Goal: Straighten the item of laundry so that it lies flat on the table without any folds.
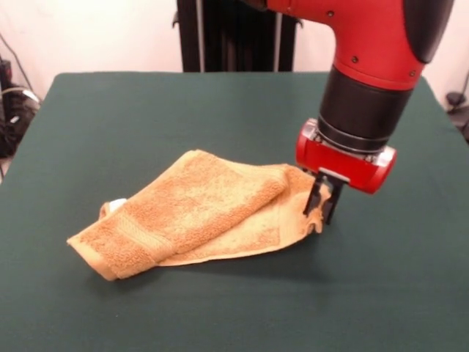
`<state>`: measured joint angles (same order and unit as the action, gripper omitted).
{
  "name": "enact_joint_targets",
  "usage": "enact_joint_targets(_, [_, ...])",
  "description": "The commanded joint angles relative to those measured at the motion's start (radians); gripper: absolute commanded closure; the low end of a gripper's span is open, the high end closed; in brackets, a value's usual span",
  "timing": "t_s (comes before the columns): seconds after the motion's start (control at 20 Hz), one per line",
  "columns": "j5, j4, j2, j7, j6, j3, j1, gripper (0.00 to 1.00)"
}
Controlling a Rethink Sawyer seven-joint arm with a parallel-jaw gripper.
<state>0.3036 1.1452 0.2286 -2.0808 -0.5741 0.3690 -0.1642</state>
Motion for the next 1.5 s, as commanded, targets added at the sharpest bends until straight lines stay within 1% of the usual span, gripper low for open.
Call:
enact_joint_targets(0.05, [0.078,-0.082,-0.008,-0.306,-0.136,-0.035,-0.045,1.00])
enact_joint_targets(0.2, [0.069,-0.081,-0.010,-0.301,-0.122,-0.027,-0.052,1.00])
enact_joint_targets(0.25, [0.066,-0.063,-0.002,-0.295,-0.099,-0.035,-0.052,0.00])
enact_joint_targets(0.45, [0.073,-0.009,0.026,-0.264,-0.030,-0.078,-0.031,0.00])
enact_joint_targets(0.75, [0.059,-0.006,0.024,-0.231,-0.018,-0.077,-0.022,0.00])
enact_joint_targets(0.8, [0.060,0.006,0.026,-0.232,0.025,-0.083,-0.015,0.00])
enact_joint_targets(0.85, [0.059,0.021,0.031,-0.215,0.040,-0.100,0.000,0.00])
enact_joint_targets(0.9, [0.056,0.047,0.045,-0.186,0.065,-0.125,0.023,0.00])
enact_joint_targets(1.0, [0.030,0.094,0.085,-0.093,0.083,-0.169,0.082,0.00])
enact_joint_targets(1.15, [-0.012,0.216,0.165,0.059,0.144,-0.279,0.217,0.00])
enact_joint_targets(1.25, [-0.038,0.262,0.187,0.141,0.143,-0.351,0.300,0.00])
enact_joint_targets(1.5, [-0.143,0.330,0.226,0.184,0.174,-0.429,0.406,0.00])
